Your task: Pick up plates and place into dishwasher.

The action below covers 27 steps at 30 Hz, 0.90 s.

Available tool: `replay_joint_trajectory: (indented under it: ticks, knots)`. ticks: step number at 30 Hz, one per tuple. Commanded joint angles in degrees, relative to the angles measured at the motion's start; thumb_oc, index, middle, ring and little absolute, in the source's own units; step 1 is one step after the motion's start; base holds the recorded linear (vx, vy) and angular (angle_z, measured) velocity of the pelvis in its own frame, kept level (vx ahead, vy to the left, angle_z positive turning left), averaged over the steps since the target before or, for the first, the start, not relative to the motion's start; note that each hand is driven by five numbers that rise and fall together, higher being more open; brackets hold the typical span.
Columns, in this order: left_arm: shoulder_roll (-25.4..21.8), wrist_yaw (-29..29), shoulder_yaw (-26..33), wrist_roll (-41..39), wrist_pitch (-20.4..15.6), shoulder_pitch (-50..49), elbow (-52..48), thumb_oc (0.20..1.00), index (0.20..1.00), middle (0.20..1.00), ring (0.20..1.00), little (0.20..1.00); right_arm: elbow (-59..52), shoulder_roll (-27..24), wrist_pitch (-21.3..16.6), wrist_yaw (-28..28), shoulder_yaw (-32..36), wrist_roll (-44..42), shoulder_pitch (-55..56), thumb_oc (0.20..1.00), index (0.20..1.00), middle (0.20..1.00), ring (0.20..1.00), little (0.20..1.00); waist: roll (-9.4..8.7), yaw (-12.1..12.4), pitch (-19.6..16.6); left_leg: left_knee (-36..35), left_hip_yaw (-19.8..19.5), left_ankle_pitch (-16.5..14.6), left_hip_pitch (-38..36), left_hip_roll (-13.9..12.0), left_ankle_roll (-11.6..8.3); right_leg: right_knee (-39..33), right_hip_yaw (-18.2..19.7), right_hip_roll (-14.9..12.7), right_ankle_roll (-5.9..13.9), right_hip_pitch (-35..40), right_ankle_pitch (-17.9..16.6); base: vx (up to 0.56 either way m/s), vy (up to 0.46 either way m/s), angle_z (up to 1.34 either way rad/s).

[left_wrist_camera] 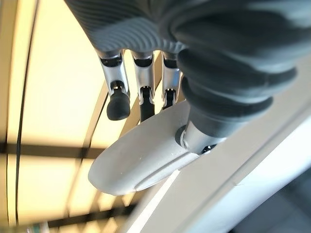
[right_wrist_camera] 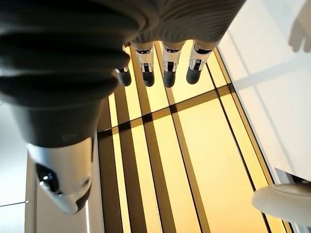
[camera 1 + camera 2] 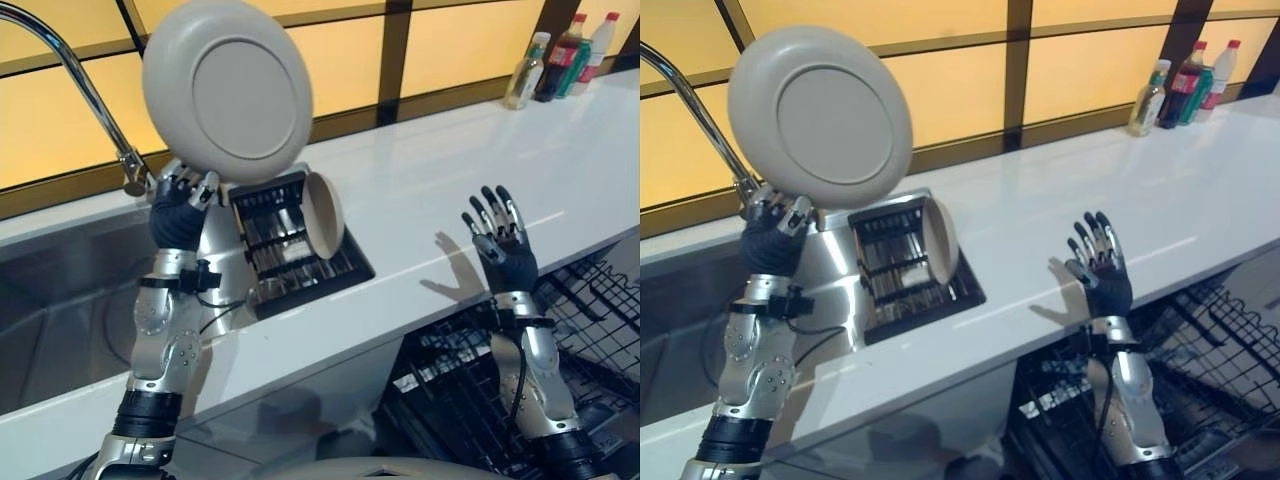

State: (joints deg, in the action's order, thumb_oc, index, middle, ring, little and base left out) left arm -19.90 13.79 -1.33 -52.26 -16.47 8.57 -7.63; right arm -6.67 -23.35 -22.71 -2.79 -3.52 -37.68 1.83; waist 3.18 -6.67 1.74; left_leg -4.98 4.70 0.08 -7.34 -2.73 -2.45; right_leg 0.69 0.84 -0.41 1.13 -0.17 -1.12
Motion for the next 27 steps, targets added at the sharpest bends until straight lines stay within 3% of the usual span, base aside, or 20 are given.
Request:
replay_joint_trajectory:
  ticks: [1, 6, 9, 14, 23, 27]
  knots:
    - [-0.6, 5.4, -0.3, -9.0, 1.3, -0.6, -3.1, 0.2, 0.2, 0.2, 0.2, 0.2, -3.5, 1.5, -5.0, -4.0, 4.3, 2.6, -4.2, 1.0, 1.0, 1.0, 1.0, 1.0, -2.34, -0.1, -2.0, 0.4, -1.7, 0.1, 4.3, 1.1, 2.11, 1.9, 0.6, -2.6, 4.19, 0.4, 1.8, -0.03, 0.038, -0.01]
    - [-1.0, 5.9, 0.5, -7.9, 3.4, -2.4, -4.1, 0.2, 0.2, 0.2, 0.2, 0.2, -4.7, 1.7, -4.2, -8.7, 9.6, 4.4, -2.2, 1.0, 1.0, 1.0, 1.0, 1.0, -2.0, -0.7, -2.0, 0.4, -1.4, -0.1, 4.2, 1.1, 2.34, 2.1, 1.3, -2.7, 4.34, 0.3, 2.0, -0.02, 0.021, -0.01]
    - [-1.5, 6.1, 1.1, -7.3, 4.2, -3.0, -4.0, 0.2, 0.2, 0.2, 0.2, 0.2, -3.1, 1.8, -3.7, -15.4, 13.0, 6.9, -1.1, 1.0, 1.0, 1.0, 1.0, 1.0, -1.82, -1.0, -2.0, 0.4, -1.3, -0.2, 4.2, 1.2, 2.46, 2.3, 1.4, -2.7, 4.39, 0.2, 1.9, -0.01, 0.011, -0.01]
    - [-1.6, 4.4, 0.0, -7.1, 4.5, -1.7, -3.8, 0.2, 0.2, 0.2, 0.2, 0.2, -3.8, 1.5, -3.0, -17.4, 15.0, 6.8, -2.4, 1.0, 1.0, 1.0, 1.0, 1.0, -1.68, -1.1, -1.8, 0.2, -1.7, -0.3, 4.2, 1.5, 2.68, 2.0, 1.6, -2.9, 4.58, 0.2, 1.6, 0.0, 0.006, 0.0]
    - [-0.8, 3.2, -4.2, -3.5, 5.7, 1.0, -1.8, 0.2, 0.2, 0.2, 0.2, 0.2, -6.8, -5.5, 1.3, -1.8, 10.8, -4.4, -9.2, 1.0, 1.0, 1.0, 1.0, 1.0, -2.65, 0.3, -2.0, 0.4, -2.2, -0.2, 4.7, 1.7, 2.54, 2.0, 0.6, -3.4, 4.78, 0.2, 1.6, -0.01, -0.003, -0.02]
    - [0.0, 5.4, -6.6, -3.1, 6.1, 2.3, 1.2, 0.2, 0.2, 0.2, 0.2, 0.2, -6.0, -7.2, 6.2, 5.3, 7.5, -6.5, -15.3, 1.0, 1.0, 1.0, 1.0, 1.0, -3.27, 1.1, -2.7, 0.5, -2.5, -0.3, 5.0, 1.8, 2.51, 2.1, -0.2, -3.6, 4.6, 0.2, 1.8, 0.0, 0.0, 0.0]
